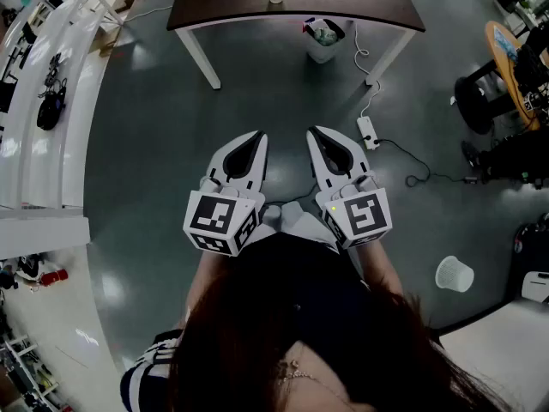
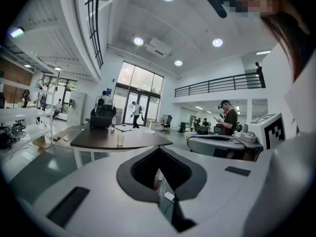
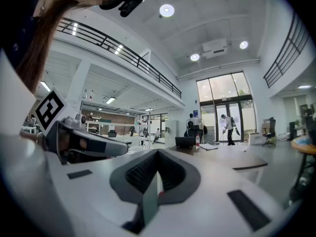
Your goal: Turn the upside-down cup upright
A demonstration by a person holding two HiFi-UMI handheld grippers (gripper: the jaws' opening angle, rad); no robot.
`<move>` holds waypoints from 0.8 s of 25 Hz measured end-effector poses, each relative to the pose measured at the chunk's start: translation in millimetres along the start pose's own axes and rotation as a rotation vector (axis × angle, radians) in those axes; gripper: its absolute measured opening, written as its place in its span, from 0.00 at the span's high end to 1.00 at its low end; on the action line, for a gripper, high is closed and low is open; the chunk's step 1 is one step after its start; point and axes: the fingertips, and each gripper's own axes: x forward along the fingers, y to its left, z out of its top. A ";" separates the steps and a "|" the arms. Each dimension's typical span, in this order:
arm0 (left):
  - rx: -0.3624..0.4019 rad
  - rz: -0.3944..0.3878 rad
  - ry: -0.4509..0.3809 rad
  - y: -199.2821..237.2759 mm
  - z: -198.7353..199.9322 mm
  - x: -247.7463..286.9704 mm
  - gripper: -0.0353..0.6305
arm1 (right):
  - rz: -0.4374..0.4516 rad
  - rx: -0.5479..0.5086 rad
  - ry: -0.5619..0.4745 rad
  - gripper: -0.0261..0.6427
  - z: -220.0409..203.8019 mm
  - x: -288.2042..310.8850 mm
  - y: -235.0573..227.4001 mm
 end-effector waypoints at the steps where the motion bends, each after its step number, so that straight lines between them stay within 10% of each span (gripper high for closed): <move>1: -0.001 -0.001 0.002 0.2 -1.1 -0.1 0.97 | 0.000 0.002 0.001 0.94 -0.6 -0.4 0.5; 20: -0.031 0.045 0.012 -6.8 -8.9 27.5 0.97 | 0.041 0.030 -0.019 0.94 -9.1 -0.3 -33.8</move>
